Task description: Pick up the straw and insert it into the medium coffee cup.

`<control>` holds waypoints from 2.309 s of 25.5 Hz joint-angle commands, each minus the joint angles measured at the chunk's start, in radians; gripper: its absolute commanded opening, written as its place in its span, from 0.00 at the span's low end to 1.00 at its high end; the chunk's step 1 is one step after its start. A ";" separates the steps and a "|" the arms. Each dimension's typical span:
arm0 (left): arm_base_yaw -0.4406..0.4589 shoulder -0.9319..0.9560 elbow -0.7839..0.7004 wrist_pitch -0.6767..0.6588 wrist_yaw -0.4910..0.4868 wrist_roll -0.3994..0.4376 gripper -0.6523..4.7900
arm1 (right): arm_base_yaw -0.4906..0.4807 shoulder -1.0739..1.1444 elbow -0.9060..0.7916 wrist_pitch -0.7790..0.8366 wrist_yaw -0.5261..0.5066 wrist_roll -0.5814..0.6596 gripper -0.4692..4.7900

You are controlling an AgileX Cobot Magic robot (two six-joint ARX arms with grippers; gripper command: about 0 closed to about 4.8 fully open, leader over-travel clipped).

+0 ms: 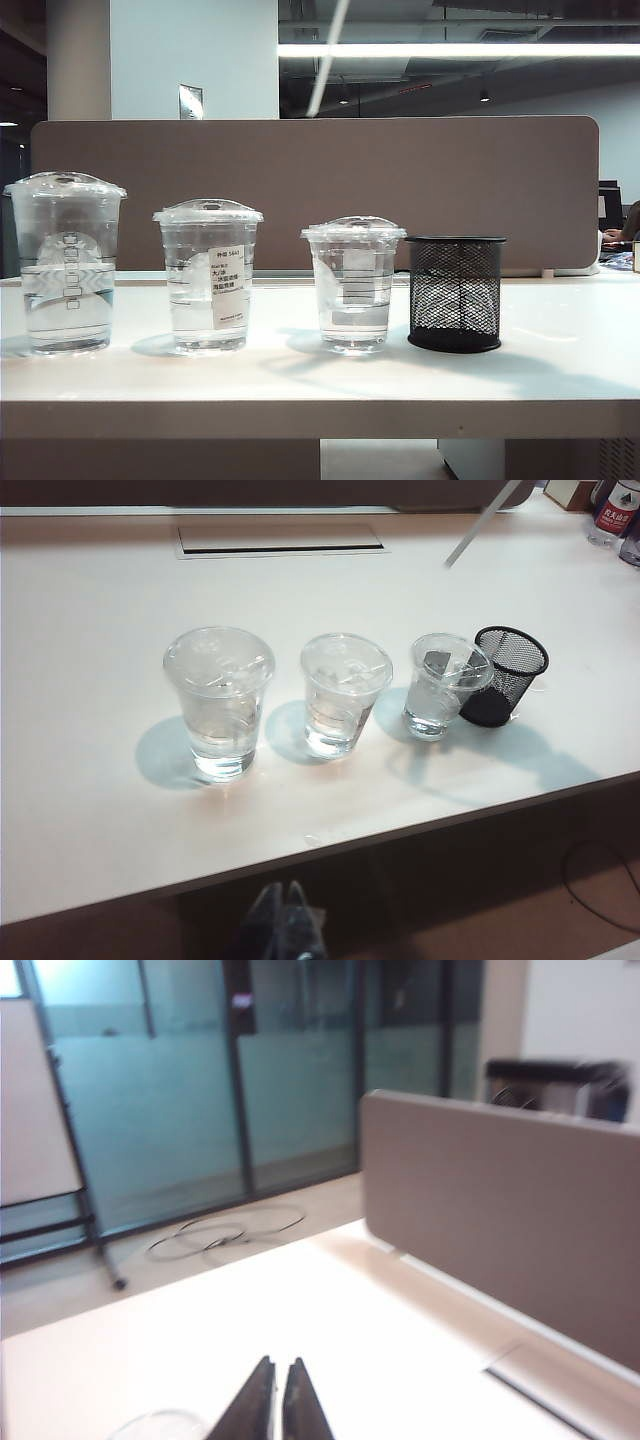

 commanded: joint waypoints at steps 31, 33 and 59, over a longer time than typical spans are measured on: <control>0.001 0.000 0.002 0.006 0.000 0.004 0.11 | 0.194 0.199 0.018 0.028 0.050 -0.007 0.15; 0.001 0.000 0.002 0.006 0.000 0.003 0.11 | 0.194 0.204 0.018 0.026 0.050 -0.007 0.15; 0.001 0.000 0.002 0.005 0.000 0.003 0.11 | 0.168 -0.098 0.014 -0.181 0.386 -0.220 0.08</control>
